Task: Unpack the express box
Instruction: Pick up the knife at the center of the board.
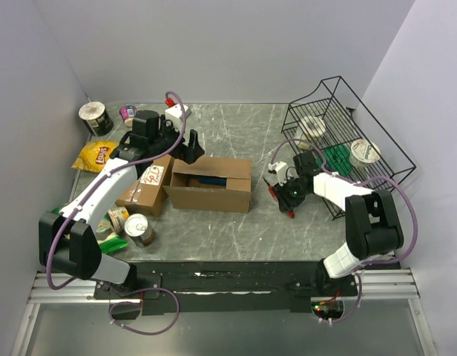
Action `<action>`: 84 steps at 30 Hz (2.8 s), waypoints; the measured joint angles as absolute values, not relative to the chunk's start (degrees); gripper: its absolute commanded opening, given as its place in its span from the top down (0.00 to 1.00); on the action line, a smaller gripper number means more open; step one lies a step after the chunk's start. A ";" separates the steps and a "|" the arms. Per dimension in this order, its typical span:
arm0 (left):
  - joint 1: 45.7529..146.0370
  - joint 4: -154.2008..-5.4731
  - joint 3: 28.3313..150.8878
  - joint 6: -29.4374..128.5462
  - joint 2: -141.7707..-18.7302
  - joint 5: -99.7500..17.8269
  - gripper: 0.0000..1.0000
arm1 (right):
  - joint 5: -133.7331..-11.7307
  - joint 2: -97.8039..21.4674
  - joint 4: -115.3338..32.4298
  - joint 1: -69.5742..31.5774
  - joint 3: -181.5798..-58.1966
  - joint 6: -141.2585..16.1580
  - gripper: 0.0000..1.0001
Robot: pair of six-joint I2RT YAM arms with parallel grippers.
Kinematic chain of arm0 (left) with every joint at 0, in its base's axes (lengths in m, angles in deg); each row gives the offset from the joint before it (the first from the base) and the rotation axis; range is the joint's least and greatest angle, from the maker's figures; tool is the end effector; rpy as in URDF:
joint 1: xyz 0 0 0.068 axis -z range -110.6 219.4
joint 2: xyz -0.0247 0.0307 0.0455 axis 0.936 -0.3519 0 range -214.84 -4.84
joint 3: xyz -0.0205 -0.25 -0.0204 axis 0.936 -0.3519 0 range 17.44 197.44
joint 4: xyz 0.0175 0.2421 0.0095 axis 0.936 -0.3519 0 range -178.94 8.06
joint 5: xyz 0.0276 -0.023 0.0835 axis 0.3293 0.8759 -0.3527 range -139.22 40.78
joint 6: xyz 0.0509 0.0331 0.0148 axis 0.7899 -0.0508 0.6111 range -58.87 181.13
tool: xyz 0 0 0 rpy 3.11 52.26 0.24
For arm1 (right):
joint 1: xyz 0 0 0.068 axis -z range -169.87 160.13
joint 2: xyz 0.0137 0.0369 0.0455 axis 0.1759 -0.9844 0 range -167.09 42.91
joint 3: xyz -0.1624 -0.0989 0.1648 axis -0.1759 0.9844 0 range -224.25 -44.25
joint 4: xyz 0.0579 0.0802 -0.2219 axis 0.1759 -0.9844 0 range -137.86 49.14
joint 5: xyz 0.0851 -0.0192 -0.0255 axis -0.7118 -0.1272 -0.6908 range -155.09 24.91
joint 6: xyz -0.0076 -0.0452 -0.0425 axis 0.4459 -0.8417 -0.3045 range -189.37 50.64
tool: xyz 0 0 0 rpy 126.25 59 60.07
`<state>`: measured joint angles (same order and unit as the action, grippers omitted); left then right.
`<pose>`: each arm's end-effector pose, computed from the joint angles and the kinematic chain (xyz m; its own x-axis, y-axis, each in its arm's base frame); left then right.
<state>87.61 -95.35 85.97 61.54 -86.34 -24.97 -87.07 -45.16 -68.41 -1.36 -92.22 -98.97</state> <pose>0.3000 -0.1192 0.3088 -0.4175 0.1441 -0.8972 0.6376 0.7499 -0.1762 0.2587 0.0708 0.1471 -0.6279 -0.5952 -0.5014 -0.7296 0.6744 0.1132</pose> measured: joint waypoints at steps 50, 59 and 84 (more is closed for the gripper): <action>110.52 -123.41 117.93 99.37 -102.40 -6.15 0.99 | -111.68 -28.16 -83.07 -8.33 -118.80 -109.70 0.72; 106.67 -137.64 141.12 94.76 -118.47 3.92 0.99 | -101.71 -10.80 -60.25 -7.61 -100.39 -103.87 0.19; 98.04 -72.01 111.70 12.93 -119.21 33.65 0.99 | -80.53 -15.30 -6.79 -24.66 -74.67 -153.33 0.54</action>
